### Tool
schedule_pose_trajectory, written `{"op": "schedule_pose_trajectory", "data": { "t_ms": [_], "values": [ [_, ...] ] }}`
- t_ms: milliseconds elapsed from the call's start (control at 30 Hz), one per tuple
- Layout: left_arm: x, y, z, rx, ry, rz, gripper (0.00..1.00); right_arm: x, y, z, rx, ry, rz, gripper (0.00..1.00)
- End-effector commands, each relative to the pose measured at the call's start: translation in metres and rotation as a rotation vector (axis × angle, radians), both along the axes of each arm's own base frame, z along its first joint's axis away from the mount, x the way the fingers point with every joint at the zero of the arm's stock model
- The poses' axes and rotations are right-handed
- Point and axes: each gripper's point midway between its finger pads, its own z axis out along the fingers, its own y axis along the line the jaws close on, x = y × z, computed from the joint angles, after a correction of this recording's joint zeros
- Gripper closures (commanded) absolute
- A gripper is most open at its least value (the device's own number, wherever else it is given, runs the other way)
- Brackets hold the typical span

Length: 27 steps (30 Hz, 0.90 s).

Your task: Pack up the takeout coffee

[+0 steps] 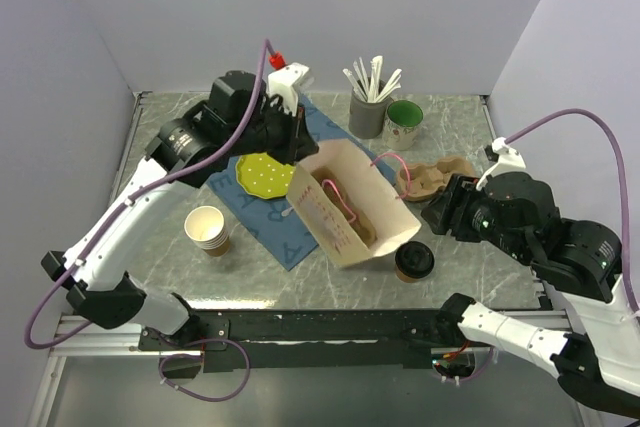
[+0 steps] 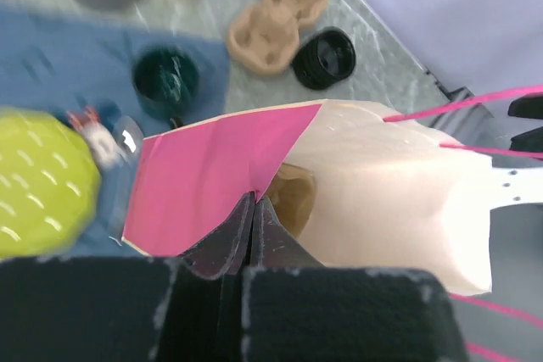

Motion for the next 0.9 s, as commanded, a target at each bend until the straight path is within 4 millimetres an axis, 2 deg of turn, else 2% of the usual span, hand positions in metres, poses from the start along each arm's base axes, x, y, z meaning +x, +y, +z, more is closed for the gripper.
{"op": "schedule_pose_trajectory", "data": {
  "t_ms": [0,33,67,100,133,167,200,267,300,400,500,567,700,867],
  "values": [
    [-0.025,0.011,-0.033,-0.092,0.302,0.159,0.99,0.003,-0.013,-0.016,-0.067,0.055,-0.086,0.35],
    [-0.028,0.009,-0.033,-0.123,0.304,0.155,0.99,0.003,-0.014,-0.016,-0.072,0.055,-0.091,0.35],
    [-0.033,0.011,-0.056,-0.105,0.357,0.177,0.99,0.003,-0.014,-0.017,-0.079,0.064,-0.091,0.34],
    [-0.034,0.015,-0.061,-0.107,0.350,0.201,0.99,0.003,-0.014,-0.018,-0.081,0.069,-0.093,0.34],
    [-0.042,0.023,-0.057,-0.130,0.328,0.208,0.98,0.002,-0.013,-0.020,-0.081,0.077,-0.087,0.34],
    [-0.043,0.029,-0.074,-0.108,0.347,0.239,0.96,0.001,-0.013,-0.027,-0.094,0.096,-0.086,0.34],
    [-0.046,0.040,-0.071,-0.121,0.324,0.271,0.91,0.000,-0.013,-0.032,-0.098,0.114,-0.092,0.34],
    [-0.051,0.046,-0.083,-0.103,0.329,0.273,0.82,-0.003,-0.013,-0.047,-0.125,0.162,-0.105,0.34],
    [-0.056,0.049,-0.083,-0.103,0.329,0.262,0.66,-0.005,-0.015,-0.052,-0.126,0.186,-0.124,0.34],
    [-0.064,0.055,-0.086,-0.062,0.314,0.227,0.36,-0.007,-0.014,-0.059,-0.121,0.206,-0.129,0.31],
    [-0.062,0.063,-0.086,-0.024,0.277,0.231,0.31,-0.006,-0.013,-0.058,-0.096,0.196,-0.146,0.28],
    [-0.062,0.063,-0.084,0.001,0.253,0.206,0.33,-0.005,-0.013,-0.062,-0.095,0.199,-0.152,0.24],
    [-0.069,0.063,-0.098,0.087,0.294,0.153,0.37,-0.002,-0.019,-0.069,-0.131,0.216,-0.199,0.20],
    [-0.078,0.067,-0.108,0.129,0.282,0.094,0.40,0.014,-0.020,-0.080,-0.206,0.258,-0.223,0.21]
  ]
}}
